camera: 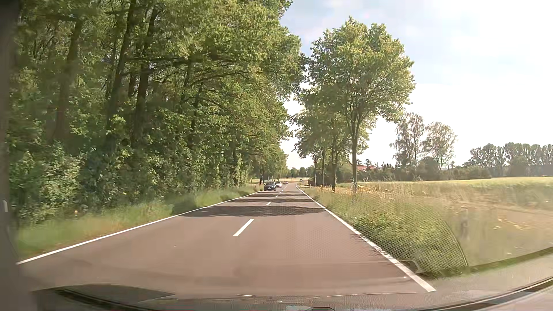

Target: Follow the waypoints while adhering to traffic rules and regulations

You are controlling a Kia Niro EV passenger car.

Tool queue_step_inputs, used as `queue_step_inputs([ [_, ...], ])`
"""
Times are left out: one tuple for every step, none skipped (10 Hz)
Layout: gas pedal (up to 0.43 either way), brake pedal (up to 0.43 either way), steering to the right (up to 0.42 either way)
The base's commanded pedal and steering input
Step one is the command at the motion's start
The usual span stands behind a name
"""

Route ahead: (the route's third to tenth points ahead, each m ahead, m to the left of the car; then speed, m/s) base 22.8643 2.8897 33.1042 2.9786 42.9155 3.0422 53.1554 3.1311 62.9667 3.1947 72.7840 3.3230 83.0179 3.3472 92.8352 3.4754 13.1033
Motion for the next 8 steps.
queue_step_inputs([
  [0.228, 0.0, -0.008],
  [0.228, 0.0, -0.007],
  [0.228, 0.0, -0.006],
  [0.228, 0.0, -0.007],
  [0.228, 0.0, -0.006],
  [0.228, 0.0, -0.007],
  [0.228, 0.0, -0.007],
  [0.228, 0.0, -0.007],
])
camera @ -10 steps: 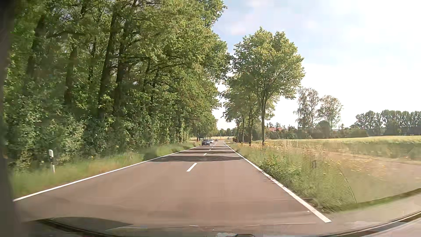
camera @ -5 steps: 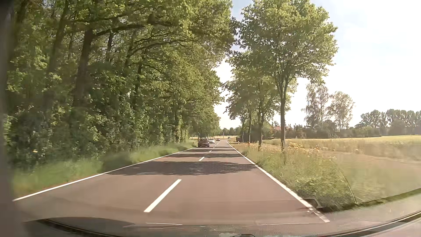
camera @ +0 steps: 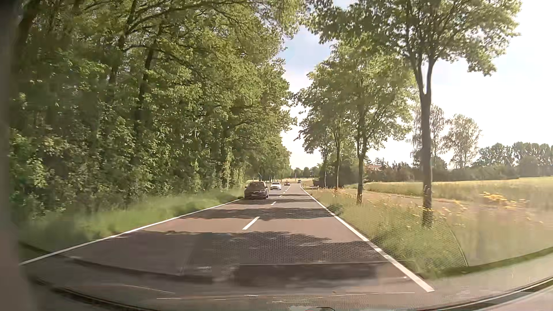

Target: Follow the waypoints while adhering to traffic rules and regulations

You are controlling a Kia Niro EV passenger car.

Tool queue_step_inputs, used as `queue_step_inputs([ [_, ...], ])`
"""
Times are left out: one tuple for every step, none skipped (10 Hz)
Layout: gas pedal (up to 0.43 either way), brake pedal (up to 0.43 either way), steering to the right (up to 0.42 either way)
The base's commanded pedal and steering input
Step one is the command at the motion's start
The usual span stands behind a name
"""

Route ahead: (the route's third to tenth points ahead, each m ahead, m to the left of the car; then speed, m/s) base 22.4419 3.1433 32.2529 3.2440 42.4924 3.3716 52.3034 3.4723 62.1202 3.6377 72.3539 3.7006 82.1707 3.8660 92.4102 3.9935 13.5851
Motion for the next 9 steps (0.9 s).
queue_step_inputs([
  [0.228, 0.0, -0.007],
  [0.228, 0.0, -0.006],
  [0.228, 0.0, -0.004],
  [0.228, 0.0, -0.003],
  [0.228, 0.0, -0.003],
  [0.228, 0.0, -0.003],
  [0.228, 0.0, -0.003],
  [0.228, 0.0, -0.003],
  [0.228, 0.0, -0.003],
])
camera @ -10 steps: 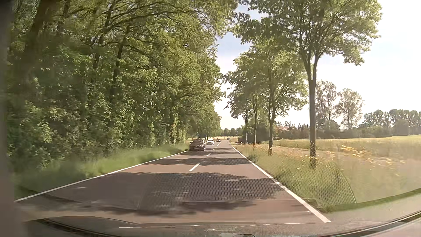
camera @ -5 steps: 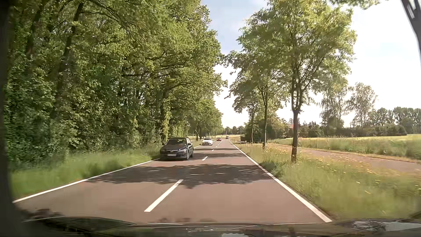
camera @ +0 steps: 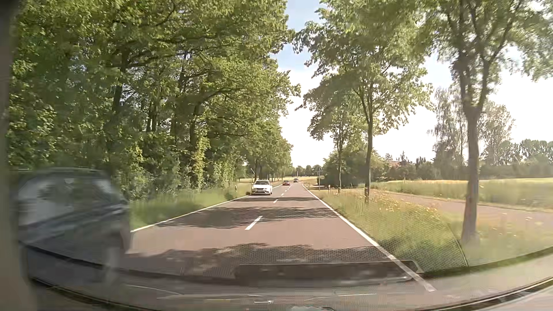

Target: Follow the waypoints while adhering to traffic rules and regulations

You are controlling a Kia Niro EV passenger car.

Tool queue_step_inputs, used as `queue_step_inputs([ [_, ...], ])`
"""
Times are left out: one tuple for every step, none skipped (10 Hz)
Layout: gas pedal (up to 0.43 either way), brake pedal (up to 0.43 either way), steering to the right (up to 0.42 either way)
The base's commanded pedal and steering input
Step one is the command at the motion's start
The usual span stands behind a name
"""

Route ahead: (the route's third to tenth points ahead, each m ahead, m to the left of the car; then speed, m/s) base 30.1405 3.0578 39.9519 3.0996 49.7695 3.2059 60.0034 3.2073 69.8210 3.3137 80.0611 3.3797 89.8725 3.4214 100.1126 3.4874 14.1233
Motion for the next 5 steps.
queue_step_inputs([
  [0.22, 0.0, -0.003],
  [0.22, 0.0, -0.003],
  [0.22, 0.0, -0.003],
  [0.22, 0.0, -0.003],
  [0.22, 0.0, -0.003],
])
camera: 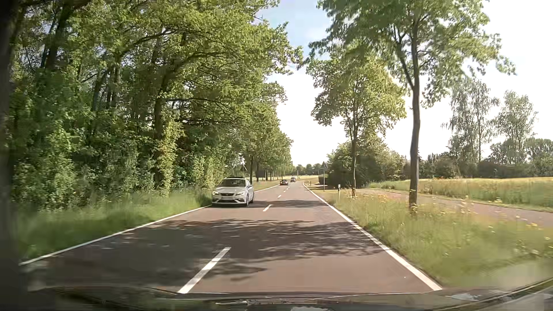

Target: Follow the waypoints while adhering to traffic rules and regulations

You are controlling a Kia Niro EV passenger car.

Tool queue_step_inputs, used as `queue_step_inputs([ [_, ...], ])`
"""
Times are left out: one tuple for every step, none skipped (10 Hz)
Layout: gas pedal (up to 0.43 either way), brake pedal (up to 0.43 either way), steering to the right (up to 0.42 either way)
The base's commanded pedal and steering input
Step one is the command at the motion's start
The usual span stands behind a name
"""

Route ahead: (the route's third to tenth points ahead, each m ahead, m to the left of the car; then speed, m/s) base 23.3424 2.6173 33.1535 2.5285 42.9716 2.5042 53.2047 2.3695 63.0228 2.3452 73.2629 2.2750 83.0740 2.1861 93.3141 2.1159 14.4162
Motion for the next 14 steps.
queue_step_inputs([
  [0.22, 0.0, -0.003],
  [0.22, 0.0, -0.003],
  [0.22, 0.0, -0.003],
  [0.22, 0.0, -0.003],
  [0.22, 0.0, -0.003],
  [0.22, 0.0, -0.003],
  [0.22, 0.0, -0.003],
  [0.22, 0.0, -0.002],
  [0.22, 0.0, 0.0],
  [0.209, 0.0, 0.001],
  [0.209, 0.0, 0.001],
  [0.209, 0.0, 0.001],
  [0.209, 0.0, 0.001],
  [0.209, 0.0, 0.001],
])
